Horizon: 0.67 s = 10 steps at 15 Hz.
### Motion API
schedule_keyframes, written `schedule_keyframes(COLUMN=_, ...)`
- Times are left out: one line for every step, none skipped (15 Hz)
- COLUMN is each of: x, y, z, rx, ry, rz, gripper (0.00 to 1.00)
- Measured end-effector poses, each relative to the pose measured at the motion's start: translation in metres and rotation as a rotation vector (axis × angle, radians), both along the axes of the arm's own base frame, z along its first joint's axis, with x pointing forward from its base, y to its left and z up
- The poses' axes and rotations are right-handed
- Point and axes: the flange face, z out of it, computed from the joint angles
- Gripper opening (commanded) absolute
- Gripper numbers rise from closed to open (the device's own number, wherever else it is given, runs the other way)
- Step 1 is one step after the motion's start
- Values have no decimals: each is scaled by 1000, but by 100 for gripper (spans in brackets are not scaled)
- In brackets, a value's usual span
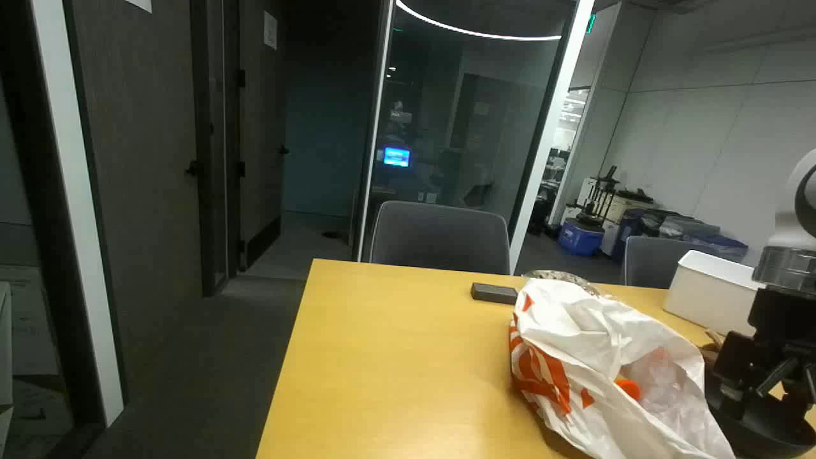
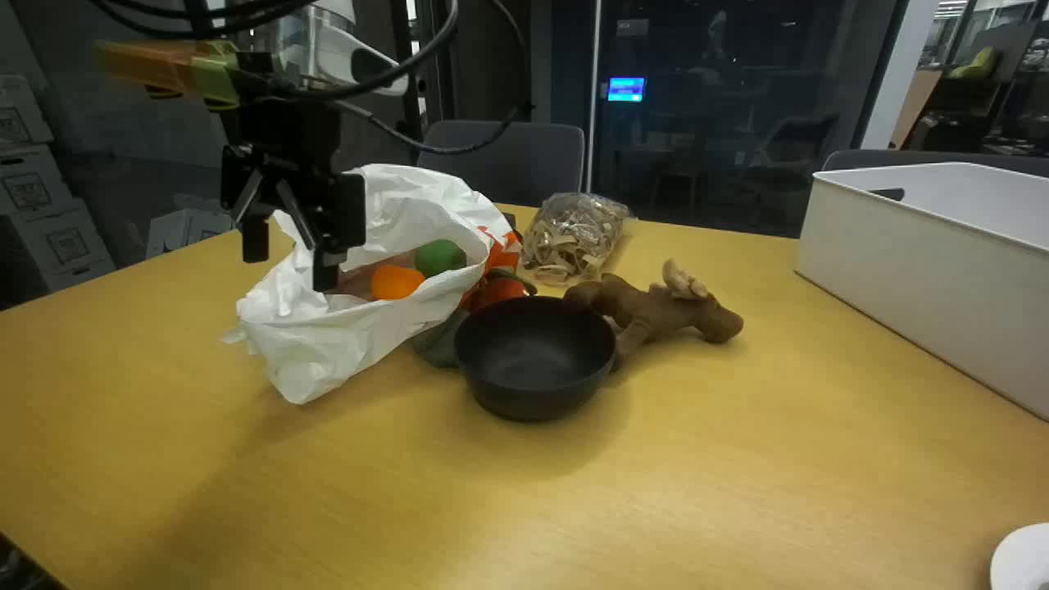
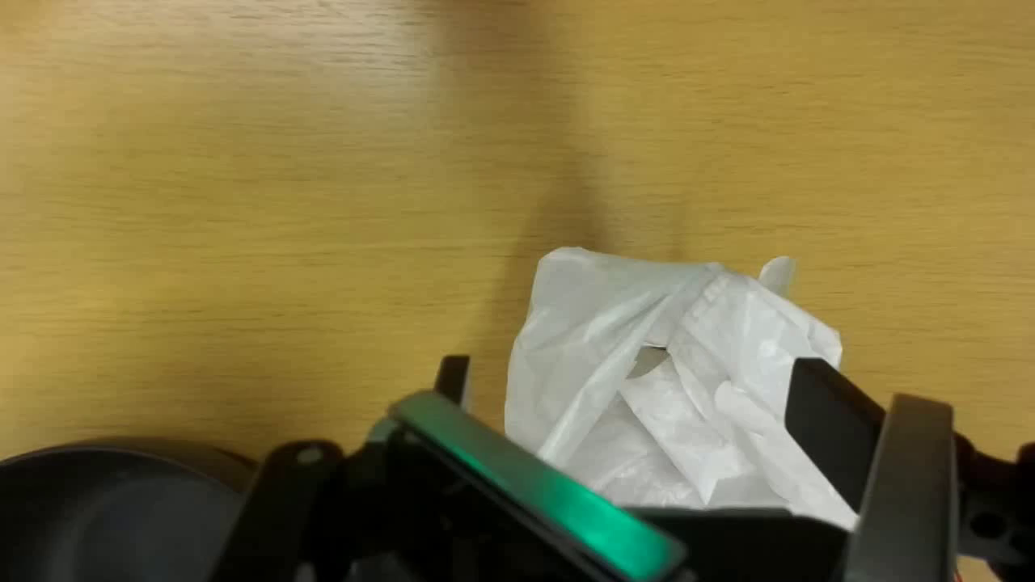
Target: Remove the fruits and container from the plastic and put them in the bowl.
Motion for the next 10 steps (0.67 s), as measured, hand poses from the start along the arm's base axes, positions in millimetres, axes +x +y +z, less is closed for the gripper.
schedule_keyframes(x=1, y=0, z=2, rx=0, ry=-4, rz=0, gripper=100)
schedule_keyframes(x=2, y=0, z=3, rx=0, ry=-8, rz=0, gripper=100)
schedule_keyframes(x=2, y=0, z=4, rx=0, ry=-9, rz=0, gripper=100)
schedule_keyframes(x=2, y=0, z=4, rx=0, ry=-9, rz=0, gripper=100)
schedule_keyframes(x=2, y=0, z=4, rx=0, ry=-9, rz=0, gripper=100)
schedule_keyframes(x=2, y=0, z=4, rx=0, ry=-9, rz=0, gripper=100)
schedule_keyframes(x=2, y=0, z=4, rx=0, ry=-9, rz=0, gripper=100)
schedule_keyframes(x=2, y=0, z=4, rx=0, ry=-9, rz=0, gripper=100)
schedule_keyframes(x=2, y=0, z=3, rx=0, ry=-7, rz=0, gripper=100)
schedule_keyframes(x=1, y=0, z=1, rx=0, ry=-3, rz=1, gripper=100)
